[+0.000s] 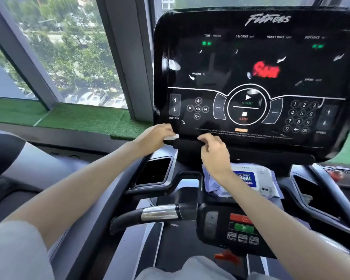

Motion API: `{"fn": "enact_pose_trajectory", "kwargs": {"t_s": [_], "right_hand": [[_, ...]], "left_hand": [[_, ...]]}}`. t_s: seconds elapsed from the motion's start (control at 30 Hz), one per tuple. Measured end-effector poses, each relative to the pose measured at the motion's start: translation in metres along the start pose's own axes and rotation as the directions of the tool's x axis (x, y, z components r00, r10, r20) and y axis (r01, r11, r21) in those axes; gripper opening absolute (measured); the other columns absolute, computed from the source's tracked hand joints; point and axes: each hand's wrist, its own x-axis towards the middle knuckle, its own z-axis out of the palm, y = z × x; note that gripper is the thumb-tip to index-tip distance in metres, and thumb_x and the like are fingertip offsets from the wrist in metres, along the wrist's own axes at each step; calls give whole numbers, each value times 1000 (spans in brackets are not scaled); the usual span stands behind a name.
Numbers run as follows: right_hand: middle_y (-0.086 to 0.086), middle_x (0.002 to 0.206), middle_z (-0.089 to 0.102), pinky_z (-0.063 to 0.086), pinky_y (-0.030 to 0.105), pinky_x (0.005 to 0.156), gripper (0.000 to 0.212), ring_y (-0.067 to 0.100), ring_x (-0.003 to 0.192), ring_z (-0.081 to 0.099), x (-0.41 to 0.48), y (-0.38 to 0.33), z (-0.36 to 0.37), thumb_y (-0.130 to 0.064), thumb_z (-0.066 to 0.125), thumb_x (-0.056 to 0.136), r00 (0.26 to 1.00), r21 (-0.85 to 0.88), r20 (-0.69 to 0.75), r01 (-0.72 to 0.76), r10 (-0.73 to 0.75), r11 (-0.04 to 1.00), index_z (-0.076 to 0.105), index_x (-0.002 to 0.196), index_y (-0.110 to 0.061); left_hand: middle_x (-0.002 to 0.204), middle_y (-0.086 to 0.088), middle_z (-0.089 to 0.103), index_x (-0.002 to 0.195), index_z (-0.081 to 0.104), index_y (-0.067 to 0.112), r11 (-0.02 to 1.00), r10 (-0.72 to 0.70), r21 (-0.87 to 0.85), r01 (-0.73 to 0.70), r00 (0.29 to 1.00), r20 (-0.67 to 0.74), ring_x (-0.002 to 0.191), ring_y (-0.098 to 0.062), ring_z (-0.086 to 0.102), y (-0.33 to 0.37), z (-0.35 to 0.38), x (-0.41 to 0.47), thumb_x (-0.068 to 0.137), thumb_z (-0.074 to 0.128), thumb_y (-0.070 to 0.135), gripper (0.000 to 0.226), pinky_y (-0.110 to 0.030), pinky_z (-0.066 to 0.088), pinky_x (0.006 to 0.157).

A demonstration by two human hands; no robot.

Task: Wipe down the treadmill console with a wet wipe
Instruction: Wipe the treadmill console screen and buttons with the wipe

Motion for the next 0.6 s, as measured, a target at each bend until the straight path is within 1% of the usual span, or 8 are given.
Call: {"fn": "enact_pose_trajectory", "kwargs": {"t_s": [0.1, 0.2, 0.27, 0.33, 0.4, 0.47, 0.53, 0.6], "right_hand": [[9, 107, 60, 48, 38, 83, 38, 24, 96, 58, 3, -2, 0, 2, 42, 82, 1000, 8, 16, -21, 21, 1000, 61, 111, -13], [8, 108, 62, 48, 37, 84, 37, 23, 99, 58, 7, -3, -4, 3, 42, 82, 998, 7, 62, -9, 9, 1000, 62, 109, -11], [6, 105, 66, 48, 35, 83, 37, 21, 98, 59, 11, -2, -9, 4, 41, 81, 997, 29, 73, 5, -7, 1000, 63, 106, -10], [3, 98, 68, 49, 32, 82, 34, 18, 94, 61, 20, -3, -16, 4, 45, 80, 999, 81, 45, 16, -20, 997, 65, 101, -12], [1, 93, 68, 49, 24, 82, 26, 15, 89, 62, 34, -13, -23, 1, 53, 82, 996, 276, 90, -11, -14, 961, 66, 97, -16], [4, 95, 67, 48, 20, 81, 16, 14, 89, 62, 46, -32, -35, -11, 63, 84, 959, 527, 283, -172, 19, 832, 65, 98, -20], [2, 94, 68, 49, 23, 77, 17, 10, 87, 62, 55, -44, -45, -22, 68, 83, 902, 576, 432, -268, -9, 772, 66, 100, -19], [-1, 80, 66, 49, 21, 66, 16, 8, 74, 60, 61, -48, -54, -17, 70, 81, 886, 559, 463, -276, -19, 782, 67, 96, -13]], "left_hand": [[89, -9, 61, 97, 71, 1, 995, -99, 4, 99, 994, -41, 78, -24, 57, -7, -6, -15, 73, 52, -19, 36, -32, 43, 67], [79, -15, 59, 82, 70, 1, 960, -279, -30, 278, 951, -132, 75, -29, 57, -12, -14, -28, 78, 52, -15, 24, -37, 45, 66], [77, -11, 51, 76, 57, 14, 851, -525, -122, 510, 824, -214, 76, -23, 50, -12, -27, -34, 85, 50, -8, 25, -30, 39, 69], [79, -4, 54, 86, 62, 19, 737, -666, -355, 575, 707, -238, 79, -18, 49, 2, -43, -34, 88, 50, -3, 25, -28, 40, 72], [83, 6, 62, 96, 66, 20, 638, -659, -609, 471, 743, -116, 80, -11, 56, 30, -58, -27, 86, 52, -8, 32, -20, 47, 71], [87, 8, 65, 96, 66, 20, 559, -553, -737, 380, 833, 10, 79, -5, 60, 59, -66, -19, 85, 52, -11, 36, -13, 49, 67], [89, 3, 66, 103, 66, 13, 576, -458, -744, 338, 888, 49, 73, 2, 61, 81, -69, -8, 84, 52, -12, 34, -9, 48, 66], [91, -2, 65, 107, 64, 9, 591, -409, -739, 324, 910, 72, 74, 2, 60, 92, -70, 3, 84, 54, -10, 32, -11, 48, 67]]}}
